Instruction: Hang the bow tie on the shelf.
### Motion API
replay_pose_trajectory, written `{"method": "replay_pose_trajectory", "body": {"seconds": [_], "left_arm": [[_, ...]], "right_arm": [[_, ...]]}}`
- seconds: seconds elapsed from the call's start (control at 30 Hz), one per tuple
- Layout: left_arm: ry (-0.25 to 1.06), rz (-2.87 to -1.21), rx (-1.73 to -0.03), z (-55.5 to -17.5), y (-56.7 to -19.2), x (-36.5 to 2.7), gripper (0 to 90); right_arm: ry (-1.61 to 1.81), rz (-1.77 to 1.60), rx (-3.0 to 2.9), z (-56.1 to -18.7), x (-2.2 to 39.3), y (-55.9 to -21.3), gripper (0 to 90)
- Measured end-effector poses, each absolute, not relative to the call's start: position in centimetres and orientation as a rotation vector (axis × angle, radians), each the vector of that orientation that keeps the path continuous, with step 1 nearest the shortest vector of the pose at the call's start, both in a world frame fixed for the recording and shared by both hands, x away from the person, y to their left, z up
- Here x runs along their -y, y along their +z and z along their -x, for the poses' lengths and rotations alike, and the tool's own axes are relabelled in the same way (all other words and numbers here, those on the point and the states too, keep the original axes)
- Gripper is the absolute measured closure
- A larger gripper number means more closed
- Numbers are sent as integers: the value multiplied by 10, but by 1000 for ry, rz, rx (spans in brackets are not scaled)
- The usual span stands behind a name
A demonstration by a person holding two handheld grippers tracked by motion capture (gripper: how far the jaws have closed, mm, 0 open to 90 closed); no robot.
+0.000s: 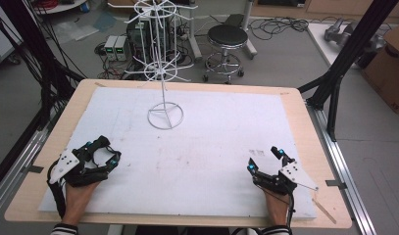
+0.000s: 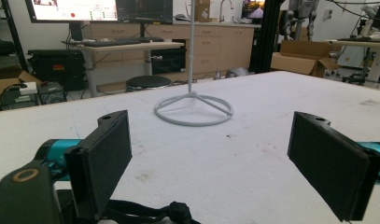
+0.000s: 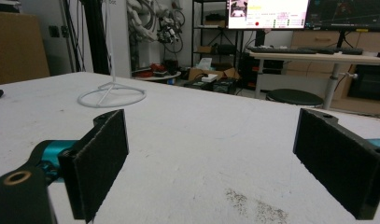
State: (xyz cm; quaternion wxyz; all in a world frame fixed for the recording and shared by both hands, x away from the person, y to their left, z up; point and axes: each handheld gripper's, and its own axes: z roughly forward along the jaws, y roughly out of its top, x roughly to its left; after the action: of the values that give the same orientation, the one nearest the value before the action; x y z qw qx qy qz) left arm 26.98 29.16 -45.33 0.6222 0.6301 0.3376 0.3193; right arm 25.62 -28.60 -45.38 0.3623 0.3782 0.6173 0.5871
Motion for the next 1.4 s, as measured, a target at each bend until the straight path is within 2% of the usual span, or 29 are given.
{"method": "replay_pose_trajectory", "body": {"seconds": [0.87,1.4], "left_arm": [[745,-1467,-776,-270,-451,-293,139],[742,-1536,-843,-269,-421,-312,140]], "right_arm": [[1493,-976,-1599,-258,285,-453,94],[1478,-977,-1617,-258,283,-453,94]]}}
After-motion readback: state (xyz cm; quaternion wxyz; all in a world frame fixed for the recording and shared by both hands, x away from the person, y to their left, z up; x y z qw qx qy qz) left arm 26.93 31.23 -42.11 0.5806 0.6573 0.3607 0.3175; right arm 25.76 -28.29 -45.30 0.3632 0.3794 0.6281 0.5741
